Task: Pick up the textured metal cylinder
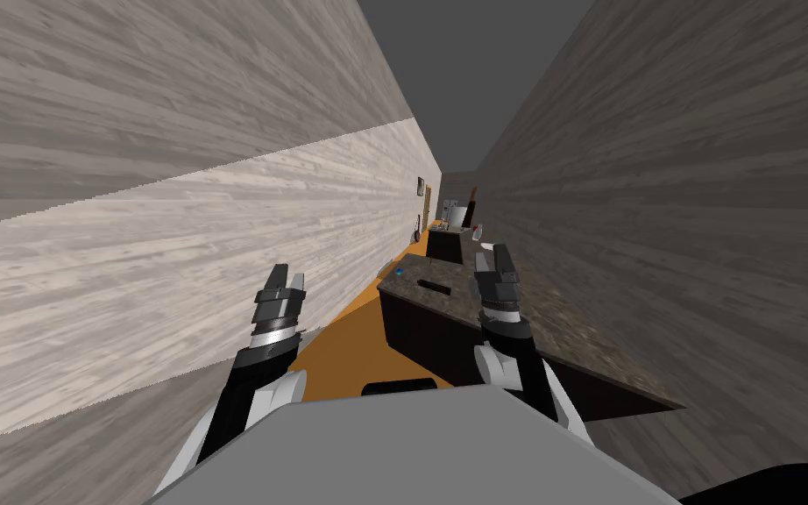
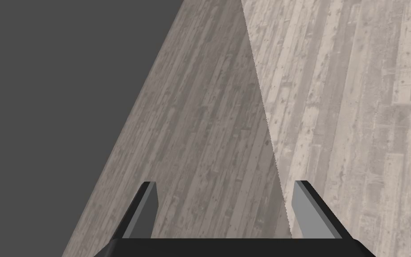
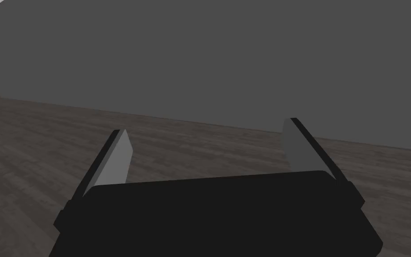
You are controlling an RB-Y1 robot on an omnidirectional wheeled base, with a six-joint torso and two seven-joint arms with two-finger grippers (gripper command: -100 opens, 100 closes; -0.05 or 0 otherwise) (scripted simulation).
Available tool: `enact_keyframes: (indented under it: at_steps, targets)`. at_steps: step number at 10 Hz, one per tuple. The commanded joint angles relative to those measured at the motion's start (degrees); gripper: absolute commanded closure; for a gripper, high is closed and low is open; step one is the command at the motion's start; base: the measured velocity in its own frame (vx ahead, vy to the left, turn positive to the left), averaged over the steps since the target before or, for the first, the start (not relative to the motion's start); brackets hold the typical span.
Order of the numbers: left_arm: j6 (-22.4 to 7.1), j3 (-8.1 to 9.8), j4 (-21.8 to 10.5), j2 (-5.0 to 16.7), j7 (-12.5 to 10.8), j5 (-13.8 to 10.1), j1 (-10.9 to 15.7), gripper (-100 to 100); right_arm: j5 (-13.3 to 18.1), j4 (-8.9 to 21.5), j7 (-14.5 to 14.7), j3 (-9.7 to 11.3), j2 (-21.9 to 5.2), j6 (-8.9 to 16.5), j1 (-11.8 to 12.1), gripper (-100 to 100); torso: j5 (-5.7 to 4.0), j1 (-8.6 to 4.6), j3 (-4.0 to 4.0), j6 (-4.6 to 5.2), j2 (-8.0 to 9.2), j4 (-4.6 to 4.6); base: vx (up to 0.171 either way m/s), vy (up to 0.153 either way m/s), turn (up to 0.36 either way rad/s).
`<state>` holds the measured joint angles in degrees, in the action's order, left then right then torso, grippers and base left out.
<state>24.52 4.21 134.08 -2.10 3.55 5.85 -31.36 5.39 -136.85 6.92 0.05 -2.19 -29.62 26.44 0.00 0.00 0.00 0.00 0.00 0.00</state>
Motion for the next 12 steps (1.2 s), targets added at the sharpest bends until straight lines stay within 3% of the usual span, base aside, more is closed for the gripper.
enact_keyframes:
  at_steps: [1, 6, 9, 12]
  targets:
    - [0.00, 0.00, 0.00, 0.00, 0.00, 0.00, 0.00, 0, 1.31, 1.39, 0.46, 0.96, -2.48, -0.69, 0.45, -100, 0.00, 0.00, 0.00, 0.00, 0.00, 0.00, -0.070, 0.040, 0.066]
    - [0.00, -0.01, 0.00, -0.01, 0.00, 0.00, 0.02, 0, 6.66, 8.46, 2.42, 4.76, -10.14, -3.11, 2.49, -100, 0.09, 0.40, 0.33, -0.01, 0.56, 0.13, -0.135, 0.106, 0.066]
    - [0.00, -0.01, 0.00, -0.01, 0.00, 0.00, 0.01, 0, 8.03, 10.47, 2.96, 5.72, -12.11, -3.65, 3.07, -100, 0.06, 0.24, 0.24, 0.00, 0.41, 0.10, -0.082, 0.061, 0.042]
    - [0.00, -0.01, 0.00, -0.01, 0.00, 0.00, 0.01, 0, 12.36, 16.21, 4.72, 8.78, -17.61, -5.24, 5.04, -100, 0.07, 0.31, 0.15, -0.01, 0.26, 0.06, -0.073, 0.095, 0.116]
